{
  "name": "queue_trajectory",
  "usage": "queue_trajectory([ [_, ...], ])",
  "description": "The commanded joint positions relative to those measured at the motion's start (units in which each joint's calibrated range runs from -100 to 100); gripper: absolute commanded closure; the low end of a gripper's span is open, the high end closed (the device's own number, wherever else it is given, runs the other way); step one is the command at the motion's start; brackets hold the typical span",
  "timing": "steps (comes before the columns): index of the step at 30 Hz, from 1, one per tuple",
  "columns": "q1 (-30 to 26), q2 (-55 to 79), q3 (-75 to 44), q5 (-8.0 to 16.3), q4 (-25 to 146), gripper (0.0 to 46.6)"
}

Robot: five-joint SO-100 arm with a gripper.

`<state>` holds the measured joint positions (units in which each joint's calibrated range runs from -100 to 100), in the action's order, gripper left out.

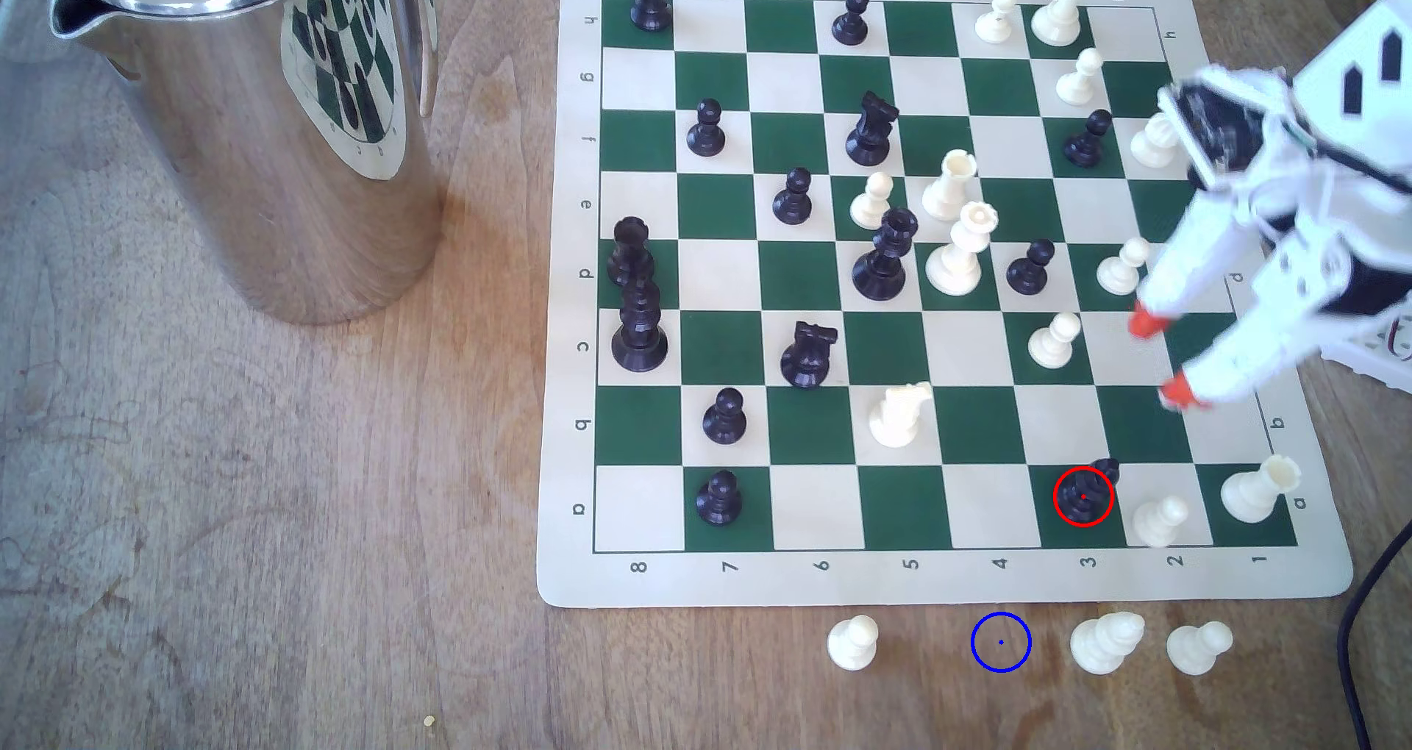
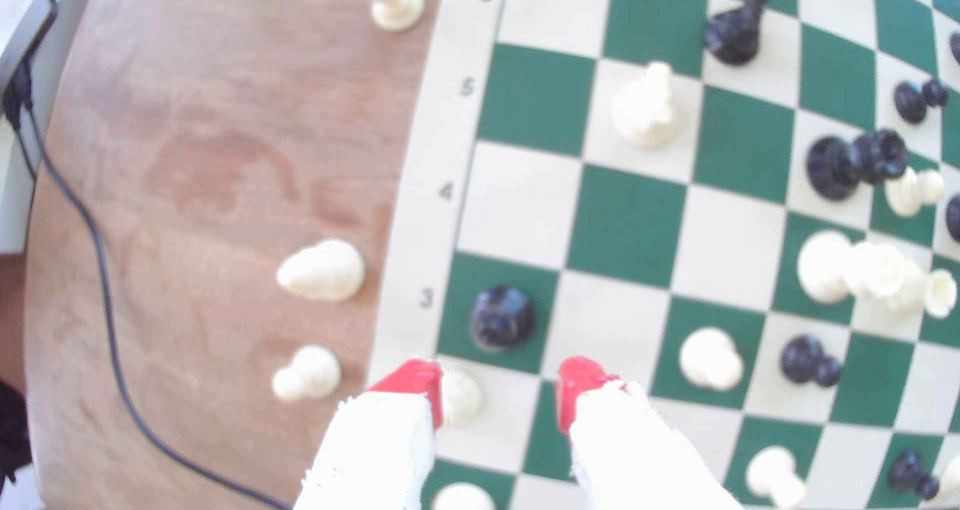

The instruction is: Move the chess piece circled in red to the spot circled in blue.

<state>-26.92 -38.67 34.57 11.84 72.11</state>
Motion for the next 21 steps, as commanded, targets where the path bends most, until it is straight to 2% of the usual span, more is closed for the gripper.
queue_trajectory([
  [1,-1.44,0.81,1.88,1.81,-3.81,34.7],
  [9,-1.67,9.81,4.33,5.03,-8.39,34.2],
  [21,-5.66,12.10,6.41,5.96,-10.85,31.9],
])
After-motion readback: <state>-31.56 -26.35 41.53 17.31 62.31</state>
